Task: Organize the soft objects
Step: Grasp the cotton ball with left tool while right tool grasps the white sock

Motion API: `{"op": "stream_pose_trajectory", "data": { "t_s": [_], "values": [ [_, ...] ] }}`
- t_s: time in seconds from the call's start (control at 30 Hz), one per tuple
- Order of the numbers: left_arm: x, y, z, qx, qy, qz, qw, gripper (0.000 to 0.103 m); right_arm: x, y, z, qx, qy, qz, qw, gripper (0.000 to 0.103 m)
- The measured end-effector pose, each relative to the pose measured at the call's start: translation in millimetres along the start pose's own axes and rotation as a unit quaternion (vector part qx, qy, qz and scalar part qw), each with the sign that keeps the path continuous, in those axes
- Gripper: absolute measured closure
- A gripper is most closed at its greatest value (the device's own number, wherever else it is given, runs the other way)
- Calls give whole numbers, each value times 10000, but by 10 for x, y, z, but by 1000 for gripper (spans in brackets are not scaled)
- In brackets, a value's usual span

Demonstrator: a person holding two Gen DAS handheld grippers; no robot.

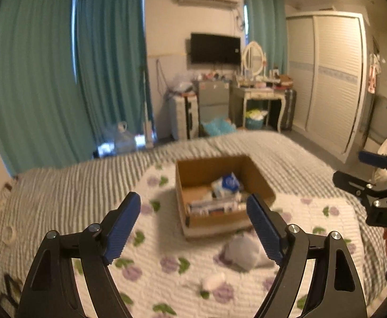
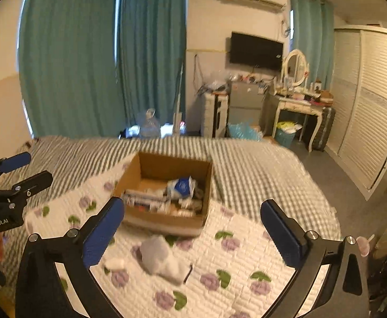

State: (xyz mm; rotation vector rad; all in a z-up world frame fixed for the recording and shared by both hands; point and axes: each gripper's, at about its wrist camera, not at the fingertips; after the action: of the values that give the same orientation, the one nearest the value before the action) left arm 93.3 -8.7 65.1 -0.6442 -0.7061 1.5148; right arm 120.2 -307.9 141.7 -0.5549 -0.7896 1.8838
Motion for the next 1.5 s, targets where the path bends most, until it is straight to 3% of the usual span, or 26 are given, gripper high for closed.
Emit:
{"op": "stream_pose_trajectory", "data": {
  "t_s": [0.23,0.47,0.63,0.87,0.97,1.03,1.1,1.2,1.5],
  "values": [
    [-98,574,-708,857,-104,239,9960,20,29,499,-828,662,-269,62,9974,0],
    [-179,1095,-1458,1812,-121,489,9822,22,129,797,-1637,1197,-729,42,9901,0],
    [-229,1336,-1698,2171,31,466,9750,23,260,999,-2102,1593,-946,168,9826,10],
    [-179,1475,-1936,2633,318,720,9615,24,377,1164,-2410,1996,-1063,281,9737,18],
    [-160,1489,-1923,2609,403,765,9615,36,385,1197,-2425,2031,-1134,235,9723,31],
    [-145,1470,-1898,2573,474,784,9620,55,392,1204,-2378,2015,-1134,266,9725,44],
    [-128,1464,-1863,2552,546,813,9619,64,405,1206,-2306,1977,-1097,349,9735,52],
    [-94,1443,-1787,2499,634,788,9630,68,388,1194,-2149,1864,-1014,387,9765,55],
    [-87,1207,-1193,1971,688,551,9764,68,306,1041,-1589,1497,-746,324,9854,56]
  ]
}}
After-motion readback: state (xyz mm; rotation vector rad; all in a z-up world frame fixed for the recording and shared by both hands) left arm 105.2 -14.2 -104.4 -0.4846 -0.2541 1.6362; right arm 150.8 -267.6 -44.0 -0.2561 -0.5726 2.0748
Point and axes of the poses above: each gripper's, at about its wrist camera, not at the fingertips, and z roughly against the way its jaws point, x to its left, y to its underside, and after that the axes turned 9 degrees about x, right-handed
